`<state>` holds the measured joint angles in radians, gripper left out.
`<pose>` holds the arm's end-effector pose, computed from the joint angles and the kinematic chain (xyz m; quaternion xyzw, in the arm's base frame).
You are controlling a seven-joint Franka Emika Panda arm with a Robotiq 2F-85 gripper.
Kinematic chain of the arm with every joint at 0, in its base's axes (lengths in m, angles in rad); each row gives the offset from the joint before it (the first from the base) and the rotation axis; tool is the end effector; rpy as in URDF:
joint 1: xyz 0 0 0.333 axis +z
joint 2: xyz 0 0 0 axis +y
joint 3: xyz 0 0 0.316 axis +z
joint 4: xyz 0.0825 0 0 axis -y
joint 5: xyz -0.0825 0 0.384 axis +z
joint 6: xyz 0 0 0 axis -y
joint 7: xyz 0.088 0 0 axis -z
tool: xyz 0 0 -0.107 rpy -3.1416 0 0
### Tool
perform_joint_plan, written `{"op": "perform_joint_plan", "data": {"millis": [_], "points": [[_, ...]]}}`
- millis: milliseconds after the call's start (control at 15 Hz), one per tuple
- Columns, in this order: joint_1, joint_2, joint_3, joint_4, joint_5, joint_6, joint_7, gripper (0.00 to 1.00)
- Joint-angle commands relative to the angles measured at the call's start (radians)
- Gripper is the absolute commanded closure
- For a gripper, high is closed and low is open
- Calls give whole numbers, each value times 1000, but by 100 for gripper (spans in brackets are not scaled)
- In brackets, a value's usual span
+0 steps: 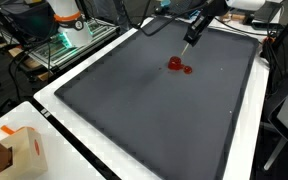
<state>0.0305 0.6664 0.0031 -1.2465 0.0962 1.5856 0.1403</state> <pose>0.6980 0.0331 0.3502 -0.9836 0.0612 0.1663 0.0340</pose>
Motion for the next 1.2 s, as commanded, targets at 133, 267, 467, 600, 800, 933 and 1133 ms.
{"op": "perform_joint_plan", "data": {"millis": [133, 267, 467, 600, 800, 933, 1133], "points": [[130, -11, -60, -80, -204, 94, 219, 97], [171, -4, -77, -95, -277, 101, 303, 97], [225, 5, -104, -109, -375, 66, 432, 97], [254, 11, -115, -120, -426, 41, 509, 97], [279, 29, -117, -123, -478, -20, 599, 97], [290, 45, -114, -118, -505, -69, 643, 97], [292, 69, -104, -107, -522, -128, 677, 97]]}}
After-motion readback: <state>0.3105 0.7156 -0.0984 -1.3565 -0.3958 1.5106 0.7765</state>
